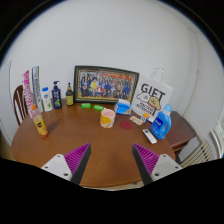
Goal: Pour water
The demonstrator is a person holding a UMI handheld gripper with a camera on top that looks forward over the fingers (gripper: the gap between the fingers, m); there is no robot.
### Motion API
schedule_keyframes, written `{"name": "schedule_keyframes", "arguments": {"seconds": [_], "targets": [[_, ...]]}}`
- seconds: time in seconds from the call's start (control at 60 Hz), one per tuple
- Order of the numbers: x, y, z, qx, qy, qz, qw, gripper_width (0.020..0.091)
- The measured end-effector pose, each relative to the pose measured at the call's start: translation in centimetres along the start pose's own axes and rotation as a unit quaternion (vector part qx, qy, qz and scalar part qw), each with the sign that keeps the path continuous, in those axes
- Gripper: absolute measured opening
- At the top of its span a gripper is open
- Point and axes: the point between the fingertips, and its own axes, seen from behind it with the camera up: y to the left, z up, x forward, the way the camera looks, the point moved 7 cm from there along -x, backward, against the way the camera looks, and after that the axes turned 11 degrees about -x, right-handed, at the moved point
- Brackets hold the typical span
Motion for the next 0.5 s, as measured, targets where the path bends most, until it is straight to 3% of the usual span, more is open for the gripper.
{"name": "schedule_keyframes", "arguments": {"seconds": [0.183,0.5], "targets": [[0.8,3.7,-0.7,-0.008,0.008,0.006,1.0,0.0851],[1.8,22.9,1.3,-0.015,-0.014,0.088,0.996,0.0857]]}}
